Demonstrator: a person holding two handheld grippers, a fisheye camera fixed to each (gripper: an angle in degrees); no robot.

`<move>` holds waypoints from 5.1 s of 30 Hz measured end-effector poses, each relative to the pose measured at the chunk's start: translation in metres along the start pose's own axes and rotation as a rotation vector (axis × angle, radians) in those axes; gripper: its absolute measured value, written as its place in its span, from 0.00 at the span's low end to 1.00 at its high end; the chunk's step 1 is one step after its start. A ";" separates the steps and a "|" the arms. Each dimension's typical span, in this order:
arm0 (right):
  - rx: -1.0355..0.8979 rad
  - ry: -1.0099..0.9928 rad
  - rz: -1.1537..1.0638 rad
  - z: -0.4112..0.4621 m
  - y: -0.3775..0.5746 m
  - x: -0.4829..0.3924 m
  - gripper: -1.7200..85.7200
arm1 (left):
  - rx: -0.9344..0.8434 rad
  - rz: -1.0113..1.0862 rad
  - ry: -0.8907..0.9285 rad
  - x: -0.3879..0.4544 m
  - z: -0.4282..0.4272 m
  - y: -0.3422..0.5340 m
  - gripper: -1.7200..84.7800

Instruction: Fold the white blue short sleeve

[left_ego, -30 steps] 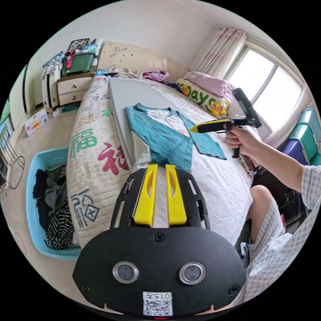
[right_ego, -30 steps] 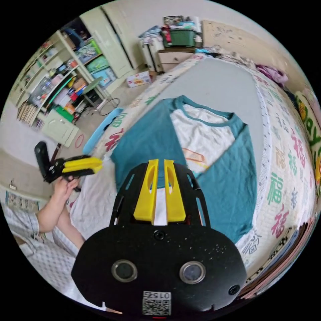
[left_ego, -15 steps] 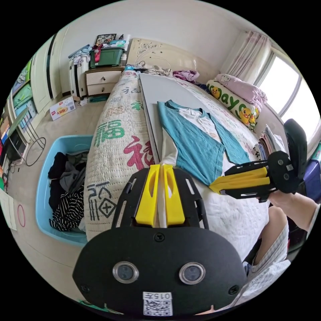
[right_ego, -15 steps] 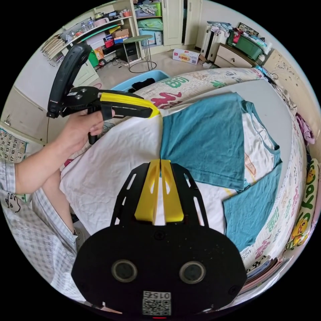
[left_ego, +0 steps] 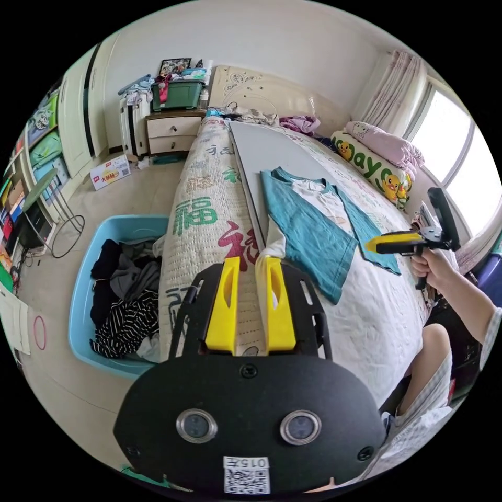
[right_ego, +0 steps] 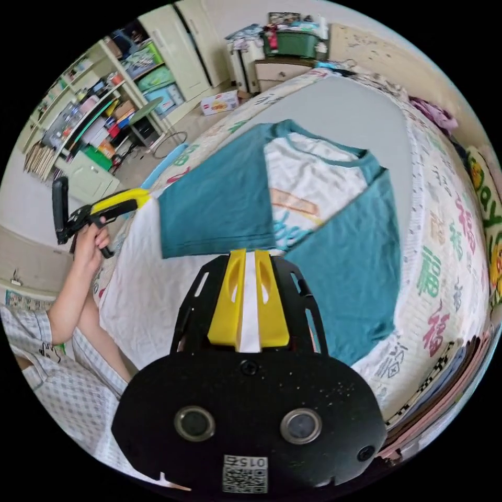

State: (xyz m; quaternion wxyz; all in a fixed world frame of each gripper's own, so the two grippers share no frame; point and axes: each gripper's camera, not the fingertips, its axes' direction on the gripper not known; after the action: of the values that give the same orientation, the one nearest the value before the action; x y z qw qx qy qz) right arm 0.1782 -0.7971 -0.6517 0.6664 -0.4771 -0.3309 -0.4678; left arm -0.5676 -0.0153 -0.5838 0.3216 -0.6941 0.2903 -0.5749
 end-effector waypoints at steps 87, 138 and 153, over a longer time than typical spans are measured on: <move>0.317 -0.347 0.440 0.270 0.351 -0.086 0.08 | -0.142 -0.189 0.213 0.020 -0.174 0.101 0.11; 0.063 -0.001 -0.417 0.241 0.002 -0.459 0.09 | -0.203 -0.268 0.289 -0.086 -0.044 -0.074 0.02; 0.034 -0.211 -0.330 0.231 0.017 -0.416 0.07 | -0.190 -0.236 0.144 -0.074 -0.055 -0.058 0.02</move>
State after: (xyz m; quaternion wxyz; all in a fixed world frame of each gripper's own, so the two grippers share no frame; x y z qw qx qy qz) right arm 0.0524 -0.4491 -0.9507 0.5503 -0.4515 -0.4806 -0.5121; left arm -0.6323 0.0720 -0.5762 0.1632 -0.7075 0.2822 -0.6270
